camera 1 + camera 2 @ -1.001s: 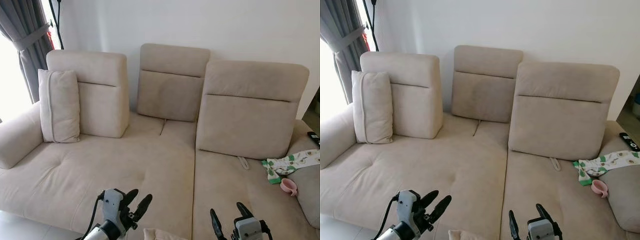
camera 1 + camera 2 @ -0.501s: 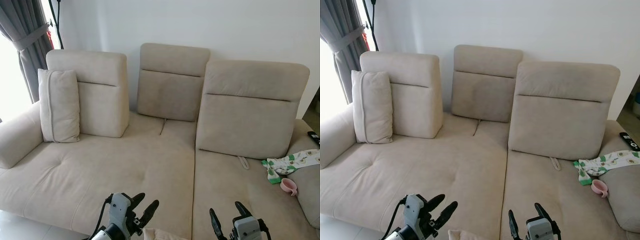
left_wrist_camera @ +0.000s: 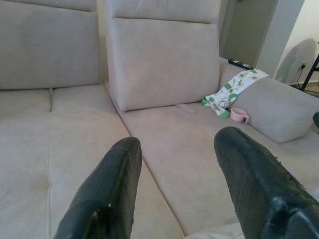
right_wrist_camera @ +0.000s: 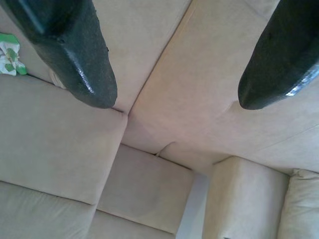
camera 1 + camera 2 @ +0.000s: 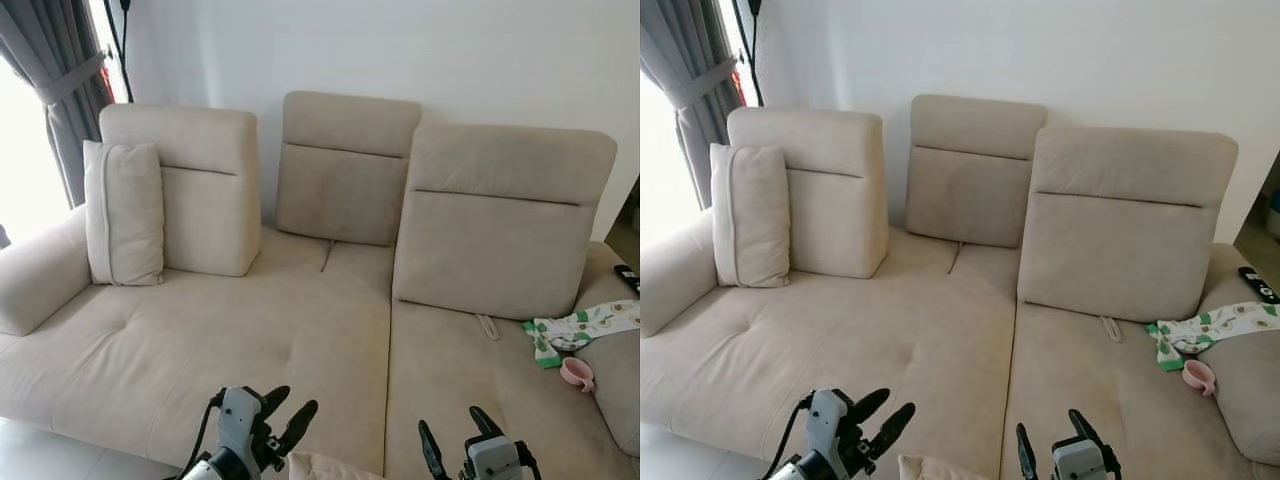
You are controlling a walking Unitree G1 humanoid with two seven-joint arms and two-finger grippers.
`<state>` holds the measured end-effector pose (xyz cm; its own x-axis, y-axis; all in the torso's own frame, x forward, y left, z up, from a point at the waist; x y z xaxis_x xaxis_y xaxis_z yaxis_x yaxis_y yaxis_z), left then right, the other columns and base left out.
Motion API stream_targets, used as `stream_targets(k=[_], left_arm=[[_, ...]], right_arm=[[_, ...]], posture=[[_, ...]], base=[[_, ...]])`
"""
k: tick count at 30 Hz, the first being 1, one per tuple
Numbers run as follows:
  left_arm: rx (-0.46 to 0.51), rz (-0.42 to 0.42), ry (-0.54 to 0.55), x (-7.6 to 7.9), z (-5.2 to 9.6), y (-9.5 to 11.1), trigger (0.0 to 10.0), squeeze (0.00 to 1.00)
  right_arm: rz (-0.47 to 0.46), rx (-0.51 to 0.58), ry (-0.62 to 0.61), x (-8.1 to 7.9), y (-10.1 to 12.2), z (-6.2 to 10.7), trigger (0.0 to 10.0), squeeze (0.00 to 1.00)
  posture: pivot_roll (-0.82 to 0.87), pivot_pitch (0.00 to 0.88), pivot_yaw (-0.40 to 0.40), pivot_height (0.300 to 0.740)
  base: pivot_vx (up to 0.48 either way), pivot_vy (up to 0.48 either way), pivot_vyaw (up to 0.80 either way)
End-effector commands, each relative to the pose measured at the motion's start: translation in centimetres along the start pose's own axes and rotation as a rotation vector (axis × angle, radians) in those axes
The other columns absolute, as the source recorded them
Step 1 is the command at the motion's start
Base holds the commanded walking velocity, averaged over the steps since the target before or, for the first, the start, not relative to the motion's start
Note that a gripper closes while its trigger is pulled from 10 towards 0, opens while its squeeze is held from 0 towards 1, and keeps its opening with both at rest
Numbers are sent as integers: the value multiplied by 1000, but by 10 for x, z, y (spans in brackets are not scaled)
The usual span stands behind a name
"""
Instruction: Move the pillow to the sofa from floor
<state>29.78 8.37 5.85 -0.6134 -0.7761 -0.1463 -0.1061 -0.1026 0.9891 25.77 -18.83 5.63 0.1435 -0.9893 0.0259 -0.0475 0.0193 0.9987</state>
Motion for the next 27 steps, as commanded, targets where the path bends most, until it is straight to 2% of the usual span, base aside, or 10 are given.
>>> stream_targets(k=[1,13,27], left_arm=[[-22,-18,-8,1,1,-5,10000,0],[-13,-23,-7,3,-2,-4,10000,0],[-3,-25,-10,3,-6,-2,10000,0]], right_arm=[[-1,-7,7,-2,-3,2,10000,0],[-10,2,0,0,0,1,10000,0],[-29,-1,20,0,1,0,10000,0]], posture=[[30,0,16,680],[22,0,17,625],[13,0,18,585]], base=[[0,0,0],[0,0,0],[0,0,0]])
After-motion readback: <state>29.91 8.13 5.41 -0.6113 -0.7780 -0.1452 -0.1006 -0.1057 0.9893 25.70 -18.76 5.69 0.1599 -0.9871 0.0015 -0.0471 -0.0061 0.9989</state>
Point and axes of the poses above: a point about 5 cm out from each wrist's last joint towards the gripper, its own z axis pointing back from the gripper into the wrist, its own y axis along the axis of the wrist's last joint, x = y × z, the point moved 5 cm from there along -z, pointing out of the wrist towards the gripper, and after that the axes turned 13 degrees about -z, right-handed, at the moved point
